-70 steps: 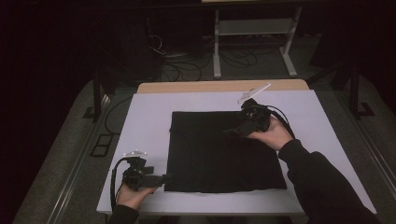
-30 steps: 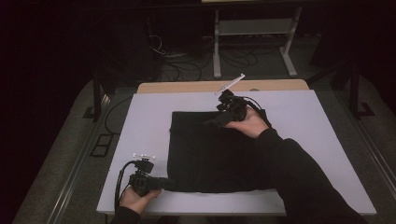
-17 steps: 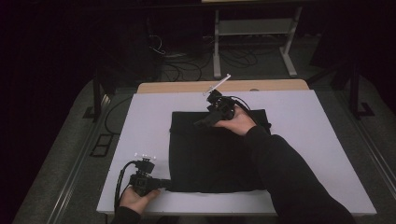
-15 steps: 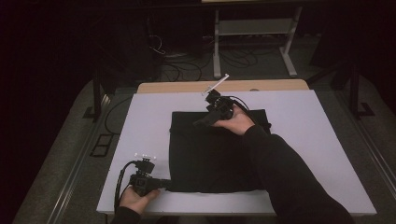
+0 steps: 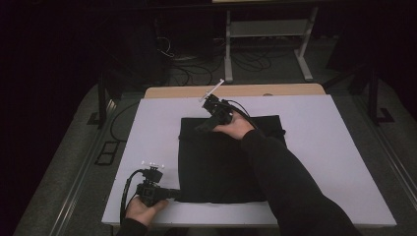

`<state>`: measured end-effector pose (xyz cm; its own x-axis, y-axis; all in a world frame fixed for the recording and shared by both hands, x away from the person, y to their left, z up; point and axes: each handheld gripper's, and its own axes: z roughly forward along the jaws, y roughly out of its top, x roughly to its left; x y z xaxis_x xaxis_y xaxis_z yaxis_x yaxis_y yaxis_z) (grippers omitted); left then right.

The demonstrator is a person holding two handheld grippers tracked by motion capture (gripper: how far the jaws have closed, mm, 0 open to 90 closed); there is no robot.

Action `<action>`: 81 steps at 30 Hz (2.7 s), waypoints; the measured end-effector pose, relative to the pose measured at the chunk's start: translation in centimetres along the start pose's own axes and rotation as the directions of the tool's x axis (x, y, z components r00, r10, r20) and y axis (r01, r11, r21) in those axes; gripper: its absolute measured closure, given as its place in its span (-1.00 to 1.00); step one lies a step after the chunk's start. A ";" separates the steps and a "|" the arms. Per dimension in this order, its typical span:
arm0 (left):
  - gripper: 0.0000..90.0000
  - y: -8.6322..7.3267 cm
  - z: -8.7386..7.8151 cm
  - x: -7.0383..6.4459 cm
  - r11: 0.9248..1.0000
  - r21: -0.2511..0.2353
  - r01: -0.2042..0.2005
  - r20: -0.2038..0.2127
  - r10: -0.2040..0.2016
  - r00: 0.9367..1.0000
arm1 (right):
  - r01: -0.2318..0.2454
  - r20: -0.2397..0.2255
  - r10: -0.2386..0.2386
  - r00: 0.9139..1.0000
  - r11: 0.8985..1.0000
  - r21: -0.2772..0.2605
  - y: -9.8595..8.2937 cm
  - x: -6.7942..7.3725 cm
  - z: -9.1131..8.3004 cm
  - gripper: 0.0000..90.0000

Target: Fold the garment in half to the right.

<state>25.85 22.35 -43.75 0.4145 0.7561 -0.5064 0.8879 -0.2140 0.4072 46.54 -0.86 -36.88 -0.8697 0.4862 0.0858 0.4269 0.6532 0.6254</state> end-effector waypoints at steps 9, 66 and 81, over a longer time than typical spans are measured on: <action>0.89 0.0 -0.2 -0.1 1.000 -0.007 0.009 0.007 -0.009 1.000 | 0.053 0.049 -0.054 0.997 0.998 0.023 1.3 0.4 1.8 -0.91; 0.89 0.2 -0.6 -0.2 1.000 -0.017 -0.011 0.048 0.012 0.999 | 0.105 0.218 -0.129 0.967 0.988 0.117 4.3 -1.0 10.2 -0.40; 0.89 0.3 -0.5 -0.3 1.000 -0.015 -0.016 0.049 0.017 0.999 | 0.025 0.159 -0.047 0.986 0.990 0.136 4.1 -2.0 11.1 -0.08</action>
<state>25.87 22.36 -43.09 0.4386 0.7210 -0.5364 0.8780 -0.2165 0.4269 52.77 7.29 -43.10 -0.8382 0.5412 -0.0679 0.4348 0.7381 0.5160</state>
